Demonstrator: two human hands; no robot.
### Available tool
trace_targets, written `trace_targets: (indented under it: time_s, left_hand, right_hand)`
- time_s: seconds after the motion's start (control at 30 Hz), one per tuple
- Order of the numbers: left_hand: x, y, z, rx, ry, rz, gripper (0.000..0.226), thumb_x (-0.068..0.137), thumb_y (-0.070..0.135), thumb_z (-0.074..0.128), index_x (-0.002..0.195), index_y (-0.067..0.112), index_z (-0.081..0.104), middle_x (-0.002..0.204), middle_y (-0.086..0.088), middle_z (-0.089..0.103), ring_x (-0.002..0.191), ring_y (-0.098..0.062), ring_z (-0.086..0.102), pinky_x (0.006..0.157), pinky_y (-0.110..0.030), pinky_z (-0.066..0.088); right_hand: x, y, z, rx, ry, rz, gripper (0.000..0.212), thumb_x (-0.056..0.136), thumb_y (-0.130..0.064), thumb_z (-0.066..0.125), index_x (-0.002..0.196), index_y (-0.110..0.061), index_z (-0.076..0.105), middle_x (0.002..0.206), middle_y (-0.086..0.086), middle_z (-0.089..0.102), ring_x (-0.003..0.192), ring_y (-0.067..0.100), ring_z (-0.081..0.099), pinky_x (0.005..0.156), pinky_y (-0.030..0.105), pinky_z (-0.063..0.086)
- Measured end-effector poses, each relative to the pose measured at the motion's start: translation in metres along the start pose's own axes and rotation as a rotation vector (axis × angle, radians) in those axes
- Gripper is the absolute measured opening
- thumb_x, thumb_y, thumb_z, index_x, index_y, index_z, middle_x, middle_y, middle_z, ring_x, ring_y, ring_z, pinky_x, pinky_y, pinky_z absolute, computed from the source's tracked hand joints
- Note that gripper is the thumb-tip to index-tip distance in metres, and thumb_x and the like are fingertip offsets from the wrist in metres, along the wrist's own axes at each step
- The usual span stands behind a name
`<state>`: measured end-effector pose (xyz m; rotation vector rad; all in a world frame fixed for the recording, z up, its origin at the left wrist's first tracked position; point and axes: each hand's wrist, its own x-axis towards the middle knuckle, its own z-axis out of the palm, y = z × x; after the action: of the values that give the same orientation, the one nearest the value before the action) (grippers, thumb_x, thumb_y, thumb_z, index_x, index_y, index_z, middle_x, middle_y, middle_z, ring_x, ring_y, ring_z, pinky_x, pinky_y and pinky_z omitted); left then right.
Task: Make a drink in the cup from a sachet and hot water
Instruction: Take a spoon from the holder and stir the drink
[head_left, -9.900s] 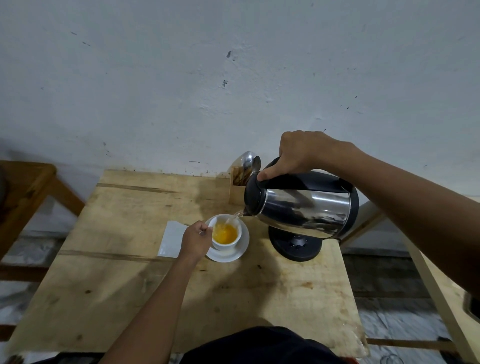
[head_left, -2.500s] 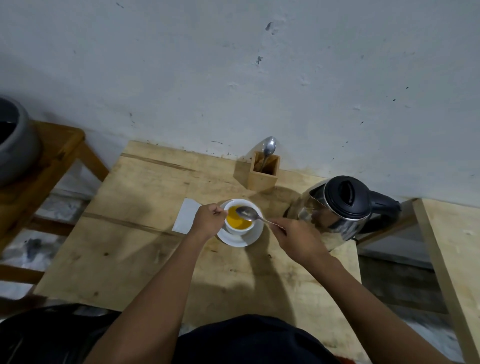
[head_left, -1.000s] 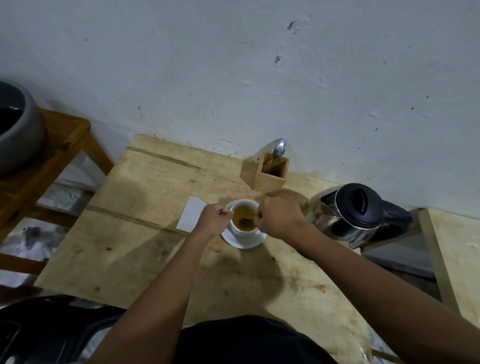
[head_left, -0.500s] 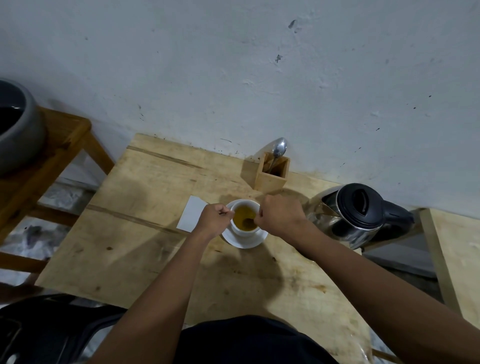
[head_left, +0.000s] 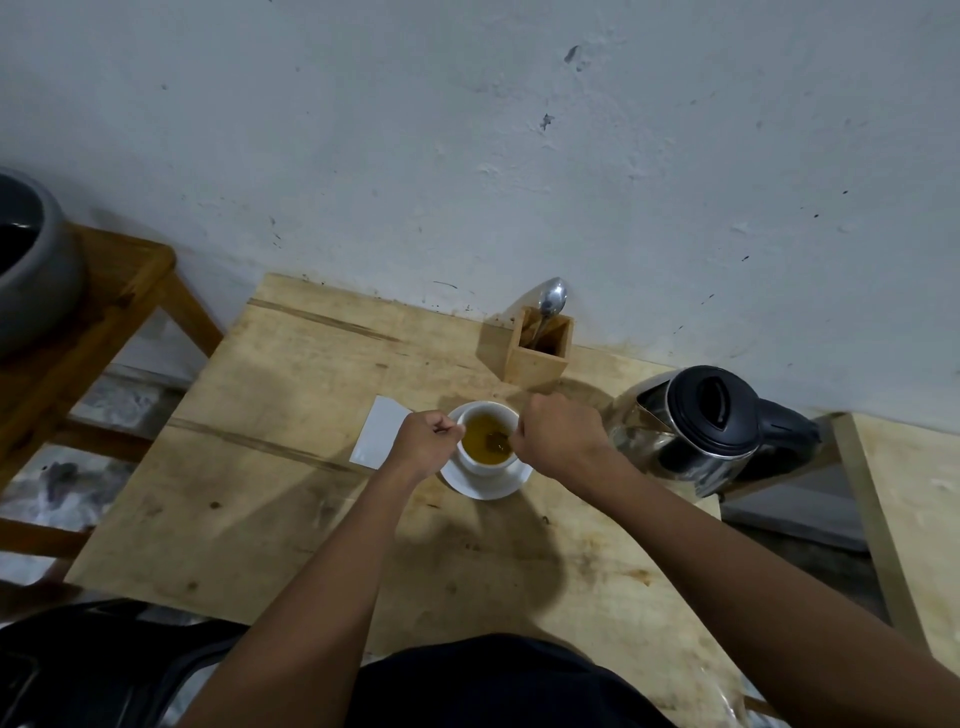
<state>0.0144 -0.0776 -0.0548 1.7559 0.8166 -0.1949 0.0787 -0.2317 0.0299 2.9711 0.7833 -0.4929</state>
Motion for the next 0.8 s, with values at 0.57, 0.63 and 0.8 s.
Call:
trace_targets:
  time_s: [0.57, 0.63, 0.8]
  left_hand:
    - [0.003, -0.001, -0.002, 0.016, -0.031, 0.020, 0.017, 0.088, 0.024, 0.066, 0.076, 0.012, 0.064, 0.073, 0.000, 0.061, 0.081, -0.019, 0.060, 0.091, -0.047, 0.055]
    - [0.003, 0.000, -0.001, 0.019, -0.033, 0.025, 0.018, 0.088, 0.024, 0.066, 0.076, 0.010, 0.063, 0.070, -0.001, 0.061, 0.076, -0.018, 0.060, 0.089, -0.047, 0.056]
    - [0.003, 0.000, -0.002, 0.035, -0.033, 0.036, 0.019, 0.088, 0.024, 0.065, 0.079, 0.007, 0.064, 0.068, -0.001, 0.060, 0.068, -0.015, 0.057, 0.084, -0.047, 0.057]
  right_hand:
    - [-0.029, 0.014, 0.005, 0.061, 0.102, -0.025, 0.030, 0.096, -0.027, 0.044, 0.069, -0.019, 0.052, 0.066, 0.002, 0.057, 0.060, 0.025, 0.055, 0.048, 0.027, 0.034]
    - [-0.044, 0.023, 0.010, 0.097, 0.165, -0.060, 0.027, 0.099, -0.034, 0.042, 0.082, -0.026, 0.062, 0.075, 0.002, 0.066, 0.066, 0.026, 0.058, 0.049, 0.028, 0.030]
    - [-0.069, 0.040, 0.046, 0.168, 0.436, -0.115, 0.026, 0.095, -0.042, 0.047, 0.103, -0.034, 0.070, 0.065, -0.002, 0.071, 0.055, 0.023, 0.066, 0.042, 0.020, 0.014]
